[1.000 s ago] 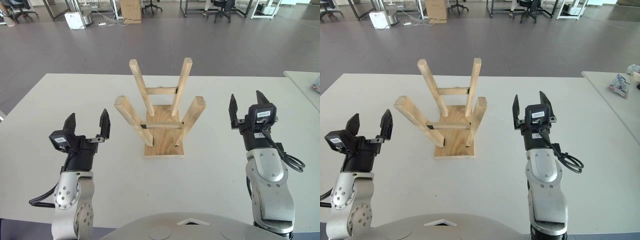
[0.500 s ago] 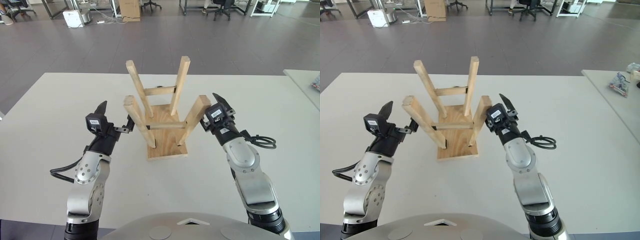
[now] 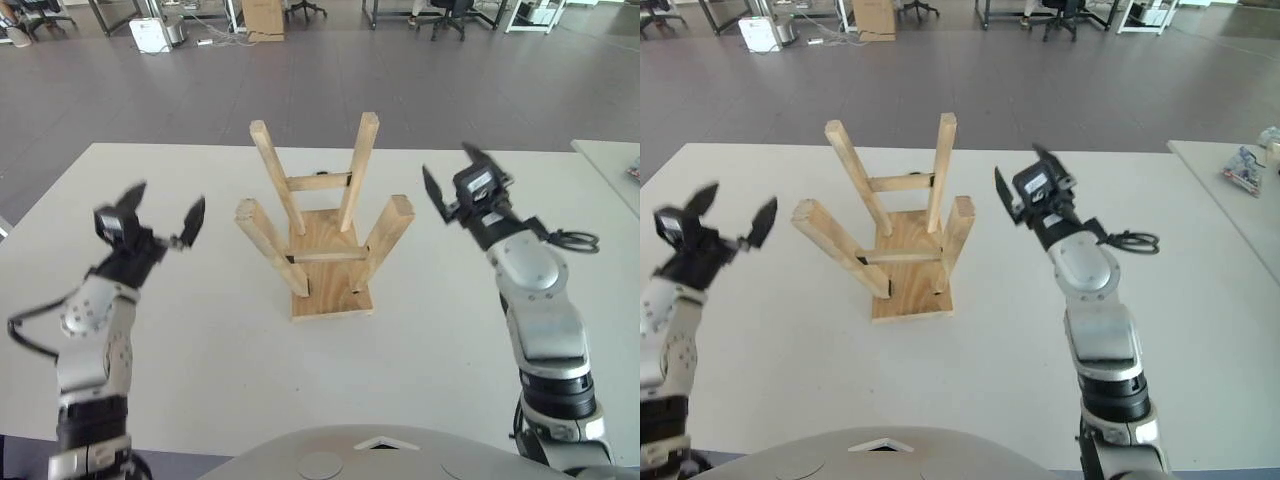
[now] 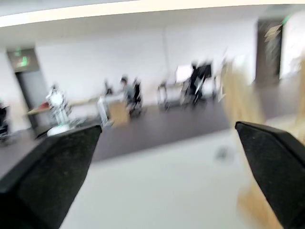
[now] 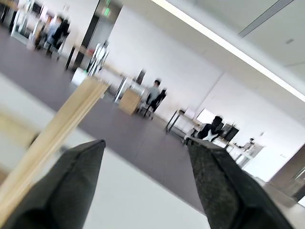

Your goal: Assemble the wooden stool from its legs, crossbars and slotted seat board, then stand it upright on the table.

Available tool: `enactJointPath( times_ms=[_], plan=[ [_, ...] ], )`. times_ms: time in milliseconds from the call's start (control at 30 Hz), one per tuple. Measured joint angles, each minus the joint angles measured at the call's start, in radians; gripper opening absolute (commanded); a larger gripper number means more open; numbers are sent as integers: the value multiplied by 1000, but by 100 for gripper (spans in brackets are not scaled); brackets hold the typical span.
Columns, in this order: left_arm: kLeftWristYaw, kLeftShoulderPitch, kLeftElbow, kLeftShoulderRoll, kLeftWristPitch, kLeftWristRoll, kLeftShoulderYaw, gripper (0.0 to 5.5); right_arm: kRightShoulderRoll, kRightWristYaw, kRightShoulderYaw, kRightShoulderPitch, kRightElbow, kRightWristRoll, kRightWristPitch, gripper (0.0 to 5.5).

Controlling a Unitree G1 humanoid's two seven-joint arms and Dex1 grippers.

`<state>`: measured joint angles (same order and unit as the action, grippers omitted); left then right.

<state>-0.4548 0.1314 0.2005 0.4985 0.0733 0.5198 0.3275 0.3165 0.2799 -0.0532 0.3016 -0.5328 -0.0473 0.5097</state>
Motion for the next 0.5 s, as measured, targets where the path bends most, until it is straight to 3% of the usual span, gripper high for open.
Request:
enactJointPath(
  times_ms=[167,233,300,367,500],
  plan=[
    [167,392,212,49,325,375,-2,520,-126,-54,-215,350,-108,374,234,319],
    [268,431,298,66,454,538,-10,520,-152,-85,-240,402,-167,479,332,319],
    [370,325,399,87,580,716,-35,520,-184,-109,-187,314,-218,542,440,319],
    [418,92,483,105,671,824,-84,520,-205,-117,-61,109,-253,570,532,319],
    [374,-83,521,133,597,840,-45,520,-209,-166,-1,-5,-326,556,532,319]
  ],
)
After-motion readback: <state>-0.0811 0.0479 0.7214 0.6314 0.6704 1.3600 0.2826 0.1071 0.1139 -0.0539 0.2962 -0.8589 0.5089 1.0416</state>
